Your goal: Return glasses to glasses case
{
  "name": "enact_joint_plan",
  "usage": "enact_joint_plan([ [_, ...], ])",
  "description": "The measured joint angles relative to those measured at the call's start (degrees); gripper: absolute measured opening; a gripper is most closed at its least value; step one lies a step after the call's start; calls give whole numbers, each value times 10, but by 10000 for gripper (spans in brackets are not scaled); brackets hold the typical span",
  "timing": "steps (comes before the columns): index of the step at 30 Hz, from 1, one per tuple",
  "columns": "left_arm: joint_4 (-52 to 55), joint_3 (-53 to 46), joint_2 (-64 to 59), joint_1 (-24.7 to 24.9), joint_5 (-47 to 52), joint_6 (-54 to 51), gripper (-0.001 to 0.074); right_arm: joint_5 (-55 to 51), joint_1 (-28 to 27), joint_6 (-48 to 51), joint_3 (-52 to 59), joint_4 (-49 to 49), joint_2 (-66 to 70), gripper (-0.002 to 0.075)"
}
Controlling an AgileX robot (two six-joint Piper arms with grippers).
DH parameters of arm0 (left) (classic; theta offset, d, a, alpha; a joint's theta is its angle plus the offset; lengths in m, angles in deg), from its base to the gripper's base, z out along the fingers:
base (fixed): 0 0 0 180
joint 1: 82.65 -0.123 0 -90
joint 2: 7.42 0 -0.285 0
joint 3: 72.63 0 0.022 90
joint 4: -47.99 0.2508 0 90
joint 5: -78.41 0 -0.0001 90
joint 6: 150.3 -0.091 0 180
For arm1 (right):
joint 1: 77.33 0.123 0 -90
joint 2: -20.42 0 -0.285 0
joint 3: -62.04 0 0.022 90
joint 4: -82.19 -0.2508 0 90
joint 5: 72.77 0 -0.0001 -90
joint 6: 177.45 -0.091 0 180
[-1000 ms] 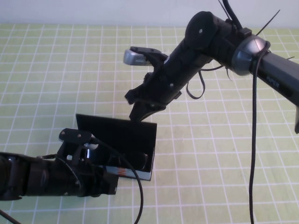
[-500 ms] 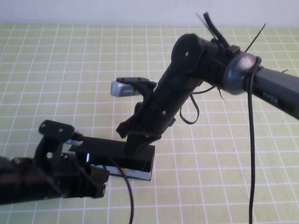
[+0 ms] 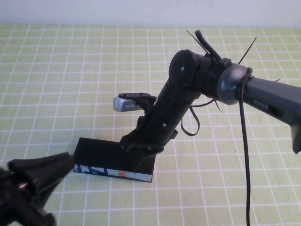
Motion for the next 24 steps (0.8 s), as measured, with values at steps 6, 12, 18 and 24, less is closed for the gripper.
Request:
enact_joint_plan([
  [6, 4, -14, 133, 0, -41, 0, -2, 0, 0, 1, 1, 3, -12, -11],
  [12, 3, -71, 263, 0, -186, 0, -2, 1, 0, -1, 25, 25, -111, -11],
  [18, -3, -144, 352, 0, -253, 0, -2, 31, 0, -60, 142, 68, -290, -11],
  [24, -6, -195, 367, 0, -249, -1, -2, 101, 0, -136, 295, 115, -513, -11],
])
